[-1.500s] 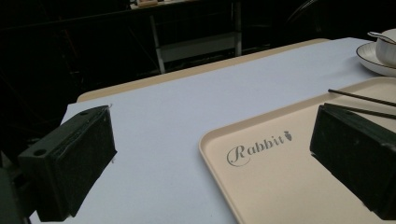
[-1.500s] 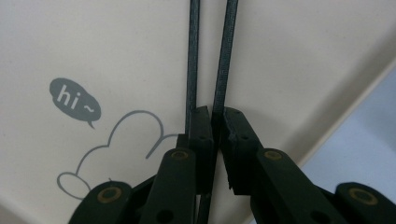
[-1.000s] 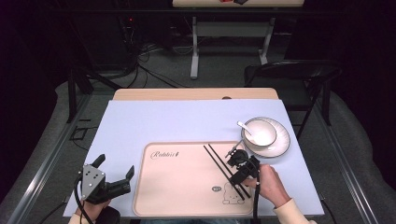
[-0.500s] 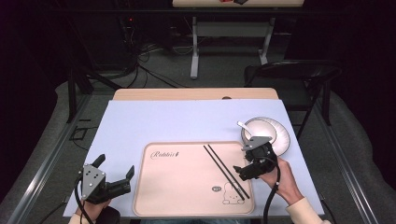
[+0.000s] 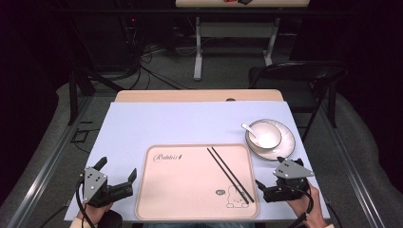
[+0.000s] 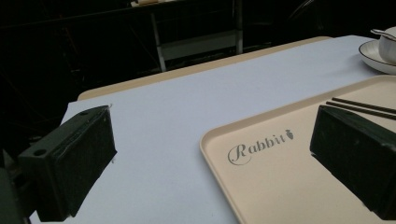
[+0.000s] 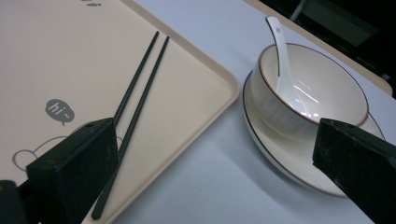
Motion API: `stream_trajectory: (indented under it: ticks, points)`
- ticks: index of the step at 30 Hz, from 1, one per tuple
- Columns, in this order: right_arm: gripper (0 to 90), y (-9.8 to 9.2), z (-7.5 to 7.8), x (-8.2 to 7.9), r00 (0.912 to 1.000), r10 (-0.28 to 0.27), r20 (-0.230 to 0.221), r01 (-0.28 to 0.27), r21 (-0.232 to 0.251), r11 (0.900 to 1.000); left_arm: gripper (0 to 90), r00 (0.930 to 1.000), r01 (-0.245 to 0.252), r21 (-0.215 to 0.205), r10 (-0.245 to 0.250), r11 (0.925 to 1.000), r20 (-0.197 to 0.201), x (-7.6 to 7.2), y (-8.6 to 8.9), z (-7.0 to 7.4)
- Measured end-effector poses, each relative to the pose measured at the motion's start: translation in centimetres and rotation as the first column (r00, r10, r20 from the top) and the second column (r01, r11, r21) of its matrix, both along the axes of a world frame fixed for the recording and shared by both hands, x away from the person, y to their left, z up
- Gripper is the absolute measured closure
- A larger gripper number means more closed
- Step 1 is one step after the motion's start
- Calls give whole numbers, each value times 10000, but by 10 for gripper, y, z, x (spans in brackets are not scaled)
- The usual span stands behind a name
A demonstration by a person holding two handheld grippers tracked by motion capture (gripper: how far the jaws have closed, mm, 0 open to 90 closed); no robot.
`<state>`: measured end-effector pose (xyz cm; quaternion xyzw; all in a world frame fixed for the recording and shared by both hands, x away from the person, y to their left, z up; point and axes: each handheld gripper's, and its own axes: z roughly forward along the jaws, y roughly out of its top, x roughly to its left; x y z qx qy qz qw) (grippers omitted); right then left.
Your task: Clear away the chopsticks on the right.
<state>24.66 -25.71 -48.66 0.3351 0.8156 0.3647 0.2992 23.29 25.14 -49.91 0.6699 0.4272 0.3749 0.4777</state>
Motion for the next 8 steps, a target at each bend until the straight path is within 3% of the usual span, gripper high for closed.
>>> stream_trajectory:
  ticks: [6,8]
  points:
    - [0,-12,-4,-19,9986,-510,145,501,572,9971,0,10000,-4,-9,4,10000,5,1,0,0]
    - [0,-12,-4,-21,9980,-620,129,613,513,9968,0,10000,3,1,-3,10000,-4,1,0,0]
